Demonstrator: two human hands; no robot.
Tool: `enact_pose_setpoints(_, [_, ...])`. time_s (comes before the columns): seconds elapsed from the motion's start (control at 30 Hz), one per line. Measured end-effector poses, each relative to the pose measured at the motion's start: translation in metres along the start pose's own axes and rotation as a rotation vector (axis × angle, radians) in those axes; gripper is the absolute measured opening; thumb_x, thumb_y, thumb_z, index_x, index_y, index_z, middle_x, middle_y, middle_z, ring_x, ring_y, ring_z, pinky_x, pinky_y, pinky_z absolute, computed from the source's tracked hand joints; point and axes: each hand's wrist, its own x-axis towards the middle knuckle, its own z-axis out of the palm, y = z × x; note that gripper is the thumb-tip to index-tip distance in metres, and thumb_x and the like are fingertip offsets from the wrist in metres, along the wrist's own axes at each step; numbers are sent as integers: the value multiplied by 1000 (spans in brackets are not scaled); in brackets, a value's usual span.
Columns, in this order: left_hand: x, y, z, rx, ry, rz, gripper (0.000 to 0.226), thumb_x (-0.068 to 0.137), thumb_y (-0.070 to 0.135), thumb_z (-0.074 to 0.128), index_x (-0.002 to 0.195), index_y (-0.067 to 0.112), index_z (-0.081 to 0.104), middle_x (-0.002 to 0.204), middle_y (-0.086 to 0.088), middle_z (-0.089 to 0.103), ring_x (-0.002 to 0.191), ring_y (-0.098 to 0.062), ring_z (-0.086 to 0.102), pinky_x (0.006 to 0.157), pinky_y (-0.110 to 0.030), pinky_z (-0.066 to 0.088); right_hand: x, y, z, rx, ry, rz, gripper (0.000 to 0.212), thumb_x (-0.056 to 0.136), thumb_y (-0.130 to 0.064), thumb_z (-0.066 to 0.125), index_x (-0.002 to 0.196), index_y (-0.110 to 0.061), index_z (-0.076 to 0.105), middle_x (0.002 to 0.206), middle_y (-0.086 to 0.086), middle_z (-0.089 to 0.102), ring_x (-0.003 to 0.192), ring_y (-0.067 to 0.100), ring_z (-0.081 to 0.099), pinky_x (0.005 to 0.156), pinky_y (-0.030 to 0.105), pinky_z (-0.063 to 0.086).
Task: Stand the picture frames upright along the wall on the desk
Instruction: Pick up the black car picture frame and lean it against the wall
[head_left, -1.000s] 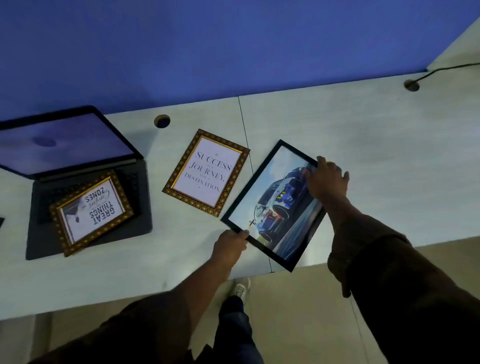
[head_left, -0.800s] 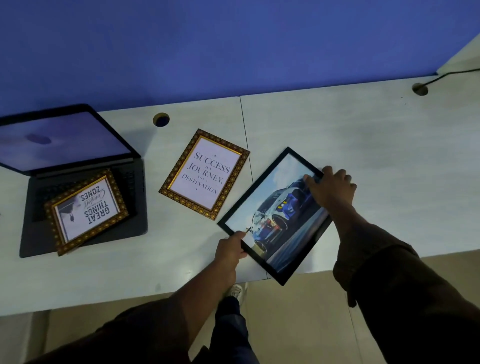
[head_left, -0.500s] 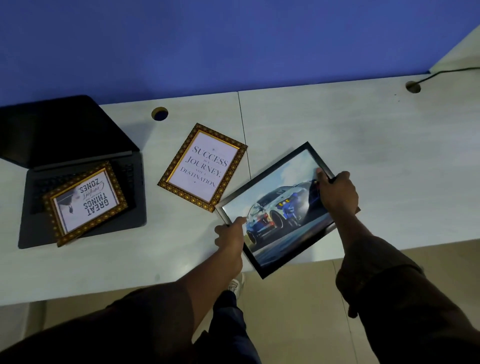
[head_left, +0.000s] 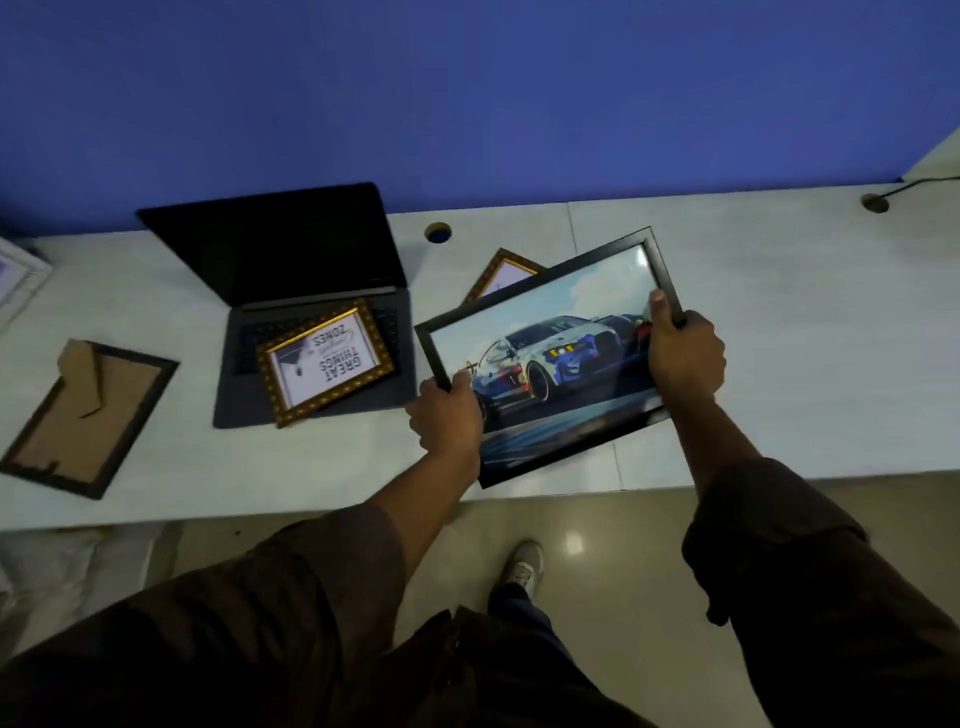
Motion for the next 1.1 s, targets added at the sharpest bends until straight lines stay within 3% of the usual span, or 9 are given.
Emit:
enact_pose_setpoints(0.13, [21,-10,-90,-82,82,146,55,91,55,49,134,21,57,132,-14,52,117,-35,58,98,-56,52,-78,-42,32,75,-42,-43,76,90,-78,36,109,-11,68,113,16,72,105,37,66,84,42,46])
enact_pose_setpoints(0.2, [28,-13,-142,-220,70,211,44,99,44,50,137,23,52,129,-9,55,116,-30,60,97,-47,54,-117,-63,47,110,-55,-69,75,91,-77,36,107,-12,69,110,16,72,102,37,66,82,41,46])
enact_pose_setpoints(0.37, [38,-16,-282,-454,71,318,26,108,26,45,134,20,45,107,6,58,91,-5,60,54,-5,49,-218,-123,97,239,-184,-202,67,96,-68,38,98,-10,70,96,11,69,93,32,64,81,38,46])
enact_pose_setpoints(0.53, [67,-2,-404,-506,202,399,23,107,32,46,121,16,54,102,1,64,92,-13,65,60,-16,51,-299,-191,142,425,-393,-326,43,99,-63,43,102,-24,61,98,1,65,95,22,61,88,39,49])
enact_pose_setpoints(0.67, [100,11,-473,-556,286,432,32,103,37,51,119,11,63,105,-5,72,95,-21,71,80,-38,61,-339,-244,169,475,-493,-413,53,98,-64,42,115,-20,66,111,1,68,105,23,64,95,40,52])
enact_pose_setpoints(0.73, [114,20,-497,-559,308,460,31,104,35,50,117,10,63,106,-5,71,92,-16,70,81,-35,60,-345,-267,179,449,-510,-494,54,101,-58,42,122,-16,67,114,4,70,105,23,65,87,35,50])
enact_pose_setpoints(0.87, [148,47,-545,-578,341,517,27,105,32,50,117,13,63,103,-1,72,94,-17,71,77,-31,58,-344,-324,197,305,-514,-782,48,104,-52,41,112,-15,71,108,4,73,99,21,66,85,36,50])
enact_pose_setpoints(1.0, [188,83,-585,-613,382,552,28,103,29,55,117,11,69,111,-9,76,102,-25,74,85,-36,61,-332,-392,206,83,-448,-1046,53,102,-52,48,69,-11,58,68,11,62,66,30,61,60,40,45])
enact_pose_setpoints(1.1, [211,121,-610,-577,371,571,28,101,33,55,115,15,72,108,-5,78,98,-21,76,81,-34,62,-320,-449,212,32,-469,-1075,47,99,-51,55,83,-7,66,80,16,72,76,33,68,71,42,54])
